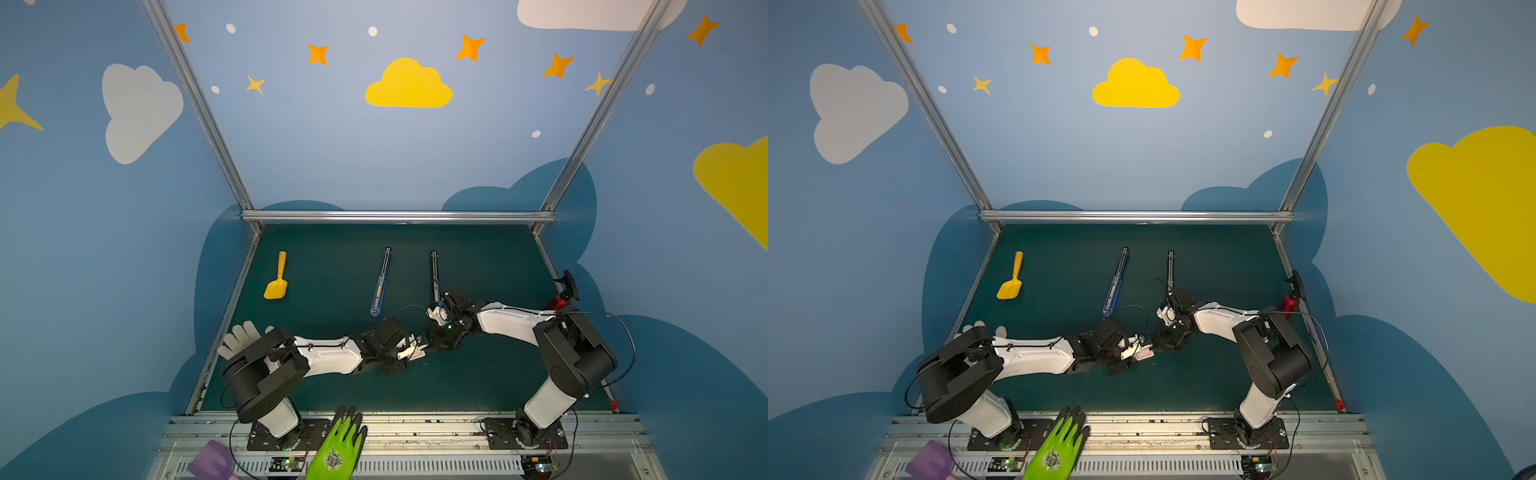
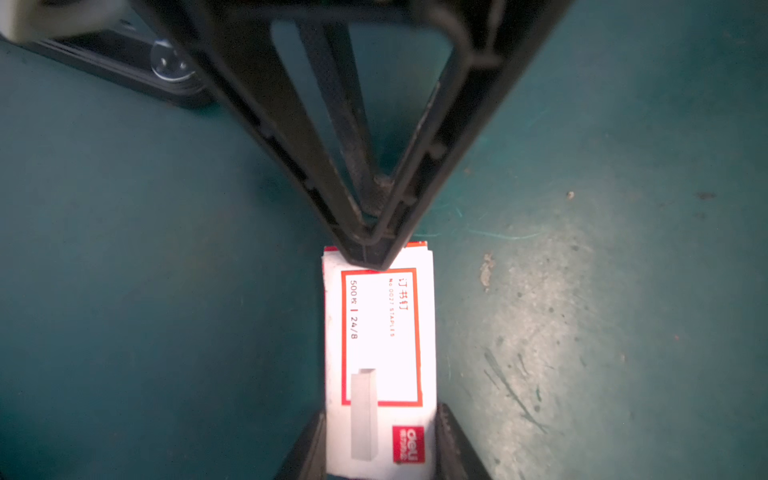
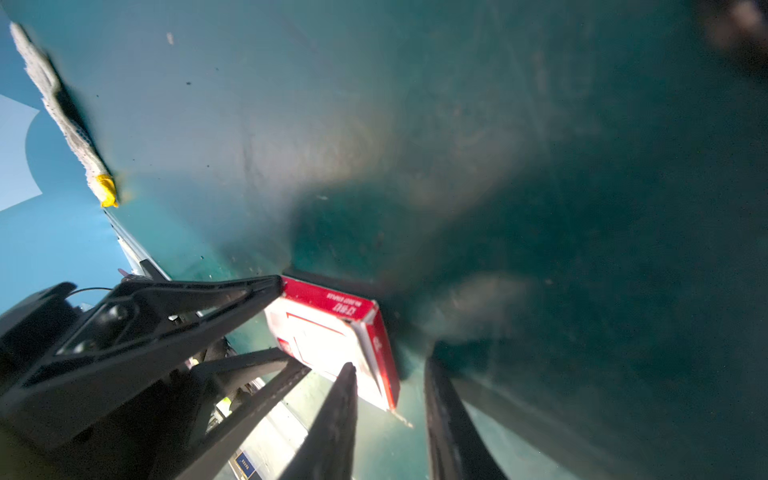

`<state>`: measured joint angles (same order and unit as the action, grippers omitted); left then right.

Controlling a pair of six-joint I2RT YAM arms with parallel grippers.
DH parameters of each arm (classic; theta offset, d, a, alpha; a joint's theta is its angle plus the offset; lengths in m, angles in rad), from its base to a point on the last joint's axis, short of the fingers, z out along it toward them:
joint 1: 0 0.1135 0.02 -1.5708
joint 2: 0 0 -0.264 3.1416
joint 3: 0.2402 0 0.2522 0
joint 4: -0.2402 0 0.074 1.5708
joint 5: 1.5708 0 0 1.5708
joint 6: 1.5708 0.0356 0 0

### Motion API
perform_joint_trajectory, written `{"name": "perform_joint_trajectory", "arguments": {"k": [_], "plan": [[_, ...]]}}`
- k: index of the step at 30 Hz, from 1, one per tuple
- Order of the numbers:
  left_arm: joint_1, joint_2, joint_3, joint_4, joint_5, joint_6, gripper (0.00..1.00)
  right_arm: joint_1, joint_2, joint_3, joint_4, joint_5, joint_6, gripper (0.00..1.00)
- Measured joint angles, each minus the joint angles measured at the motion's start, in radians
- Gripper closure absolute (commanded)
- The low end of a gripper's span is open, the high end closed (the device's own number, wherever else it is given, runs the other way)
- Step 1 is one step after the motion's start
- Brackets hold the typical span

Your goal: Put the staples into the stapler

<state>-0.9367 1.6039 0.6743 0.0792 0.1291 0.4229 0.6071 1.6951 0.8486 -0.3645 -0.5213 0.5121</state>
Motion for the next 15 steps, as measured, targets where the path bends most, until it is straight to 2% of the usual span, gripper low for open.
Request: {"name": "perform_joint_trajectory", "arguments": {"k": [5,15], "plan": [[0.000,0.000,0.000,0.000,-0.002,0.001,0.62,0.014,0.016,0.022,-0.025,0.032,-0.008,0.86],[-0.002,0.000,0.000,0.000,-0.004,0.007,0.63,0.025,0.013,0.037,-0.045,0.068,-0.019,0.89]]}}
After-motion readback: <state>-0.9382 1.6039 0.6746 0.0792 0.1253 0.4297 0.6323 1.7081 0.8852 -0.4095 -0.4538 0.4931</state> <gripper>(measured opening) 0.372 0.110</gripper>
